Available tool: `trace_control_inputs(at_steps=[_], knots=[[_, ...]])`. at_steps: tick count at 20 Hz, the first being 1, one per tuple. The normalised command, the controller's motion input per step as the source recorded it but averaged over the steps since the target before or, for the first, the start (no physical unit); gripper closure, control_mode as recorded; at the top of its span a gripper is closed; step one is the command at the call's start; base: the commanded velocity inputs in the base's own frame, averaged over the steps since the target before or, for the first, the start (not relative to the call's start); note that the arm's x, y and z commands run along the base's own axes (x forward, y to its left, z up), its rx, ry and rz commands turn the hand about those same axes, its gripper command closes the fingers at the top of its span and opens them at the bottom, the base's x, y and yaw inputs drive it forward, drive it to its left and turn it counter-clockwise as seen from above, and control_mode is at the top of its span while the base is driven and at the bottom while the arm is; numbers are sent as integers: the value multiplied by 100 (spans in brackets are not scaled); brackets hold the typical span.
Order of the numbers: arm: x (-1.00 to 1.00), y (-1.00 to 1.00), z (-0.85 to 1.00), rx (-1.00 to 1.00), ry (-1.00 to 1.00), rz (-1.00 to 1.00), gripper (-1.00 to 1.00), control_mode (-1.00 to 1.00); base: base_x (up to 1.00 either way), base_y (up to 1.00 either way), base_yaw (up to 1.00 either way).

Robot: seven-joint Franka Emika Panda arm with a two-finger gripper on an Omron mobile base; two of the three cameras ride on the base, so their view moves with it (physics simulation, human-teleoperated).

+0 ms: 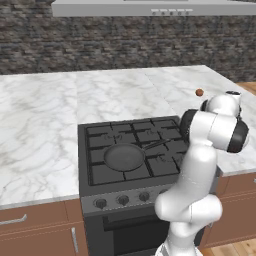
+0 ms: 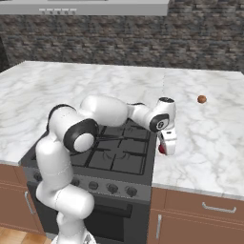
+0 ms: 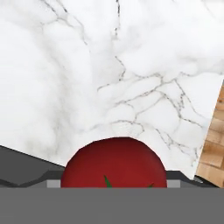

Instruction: Place the pan on the front left burner on the stove. Then place the tomato and the onion in the pan and turn on the front left burner.

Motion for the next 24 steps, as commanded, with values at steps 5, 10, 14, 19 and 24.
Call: trace_control_inputs(at_steps=[5,10,14,19,24], knots=[[-18,31,47,-2,-8,0,100,-100,0,0,0],[-21,39,44,-3,-8,0,100,-100,0,0,0],[-21,41,41,-3,-7,0,100,-100,0,0,0],[-17,44,36,-2,-5,0,100,-100,0,0,0],[-13,47,34,-1,-3,0,100,-100,0,0,0]])
